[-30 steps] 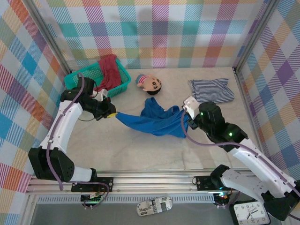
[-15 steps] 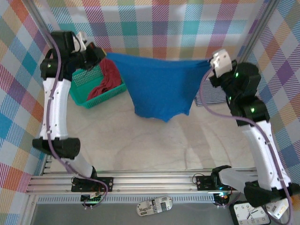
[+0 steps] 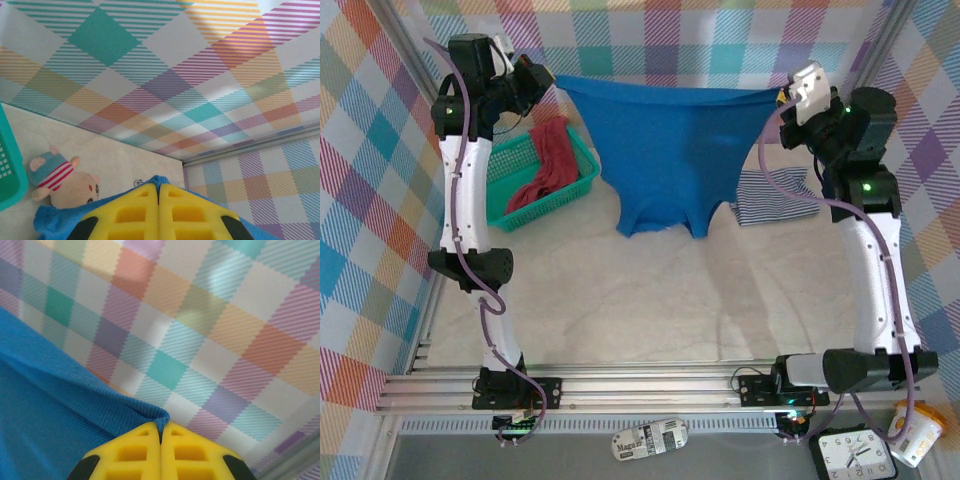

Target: Fold and stack the tank tops

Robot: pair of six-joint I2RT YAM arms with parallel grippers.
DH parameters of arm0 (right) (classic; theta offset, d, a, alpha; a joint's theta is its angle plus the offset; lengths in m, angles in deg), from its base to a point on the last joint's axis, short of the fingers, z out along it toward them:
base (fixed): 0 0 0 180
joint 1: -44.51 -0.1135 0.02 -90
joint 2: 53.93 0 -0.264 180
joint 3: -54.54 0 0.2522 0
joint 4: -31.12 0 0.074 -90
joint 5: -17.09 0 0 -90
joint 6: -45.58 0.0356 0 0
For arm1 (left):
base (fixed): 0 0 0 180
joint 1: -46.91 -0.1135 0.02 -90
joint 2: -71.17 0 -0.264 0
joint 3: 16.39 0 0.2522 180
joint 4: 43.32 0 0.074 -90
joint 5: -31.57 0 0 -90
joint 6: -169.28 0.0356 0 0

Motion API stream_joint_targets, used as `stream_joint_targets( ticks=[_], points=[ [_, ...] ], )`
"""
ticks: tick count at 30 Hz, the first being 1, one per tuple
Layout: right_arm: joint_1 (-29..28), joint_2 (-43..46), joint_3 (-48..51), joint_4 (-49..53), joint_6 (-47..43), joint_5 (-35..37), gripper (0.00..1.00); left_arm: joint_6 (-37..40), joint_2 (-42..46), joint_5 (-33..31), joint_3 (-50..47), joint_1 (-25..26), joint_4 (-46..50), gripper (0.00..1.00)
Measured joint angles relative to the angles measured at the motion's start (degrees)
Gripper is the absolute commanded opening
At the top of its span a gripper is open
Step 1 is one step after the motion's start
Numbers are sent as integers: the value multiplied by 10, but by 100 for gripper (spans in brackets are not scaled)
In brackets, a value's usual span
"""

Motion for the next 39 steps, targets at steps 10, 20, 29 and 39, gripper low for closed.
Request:
stream_joint_targets(
  ticks=[10, 20, 29, 39],
  points=[
    [0, 172, 38, 2, 37, -143, 0, 67, 79, -26, -52, 0, 50, 0],
    [0, 156, 46, 19, 19, -105, 0, 84, 137, -24, -72, 4, 13, 0],
    [2, 65, 45, 45, 2, -46, 0, 76, -3, -9, -18, 21, -26, 0],
    [-3, 203, 60, 78, 13, -175, 0, 122, 47, 1, -52, 26, 35, 0]
  ],
)
